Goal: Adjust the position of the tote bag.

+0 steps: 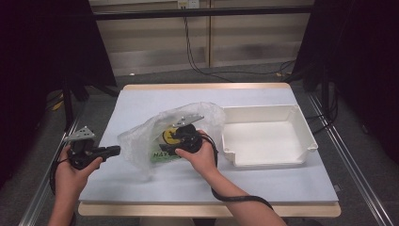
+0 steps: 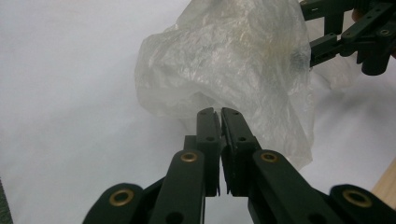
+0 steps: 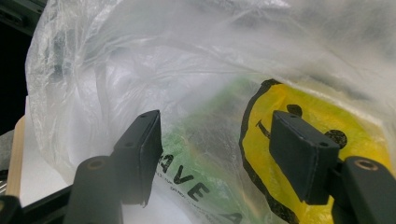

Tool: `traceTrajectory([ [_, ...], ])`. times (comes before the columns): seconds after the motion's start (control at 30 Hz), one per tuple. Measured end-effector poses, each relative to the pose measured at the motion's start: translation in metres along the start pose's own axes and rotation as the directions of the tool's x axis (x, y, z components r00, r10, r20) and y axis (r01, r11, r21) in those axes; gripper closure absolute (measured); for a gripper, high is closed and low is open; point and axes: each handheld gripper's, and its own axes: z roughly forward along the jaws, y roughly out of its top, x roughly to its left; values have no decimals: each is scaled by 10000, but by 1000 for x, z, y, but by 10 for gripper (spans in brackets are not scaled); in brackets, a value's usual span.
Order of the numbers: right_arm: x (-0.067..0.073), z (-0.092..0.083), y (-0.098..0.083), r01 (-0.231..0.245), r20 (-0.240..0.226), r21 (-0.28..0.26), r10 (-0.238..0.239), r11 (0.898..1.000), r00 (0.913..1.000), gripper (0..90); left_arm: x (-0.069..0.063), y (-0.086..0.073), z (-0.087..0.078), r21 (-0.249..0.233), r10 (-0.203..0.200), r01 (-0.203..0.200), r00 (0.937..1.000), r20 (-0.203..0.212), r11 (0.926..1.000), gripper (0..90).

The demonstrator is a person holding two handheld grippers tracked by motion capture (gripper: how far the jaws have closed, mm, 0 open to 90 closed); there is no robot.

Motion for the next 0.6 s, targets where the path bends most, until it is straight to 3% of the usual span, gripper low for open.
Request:
traceTrajectory([
  [0.3,0,1,-2,-20,-1,1,20,10000,10000,348,-1,16,0,289,199,-202,9998,83,9994,862],
  [0.47,-1,0,-3,-49,-4,4,49,10000,10000,349,1,9,1,368,76,-84,9998,209,9993,861],
  [0.6,-3,-1,-4,-95,45,-42,95,9999,9999,352,5,0,-2,386,-91,89,9999,64,9992,859],
])
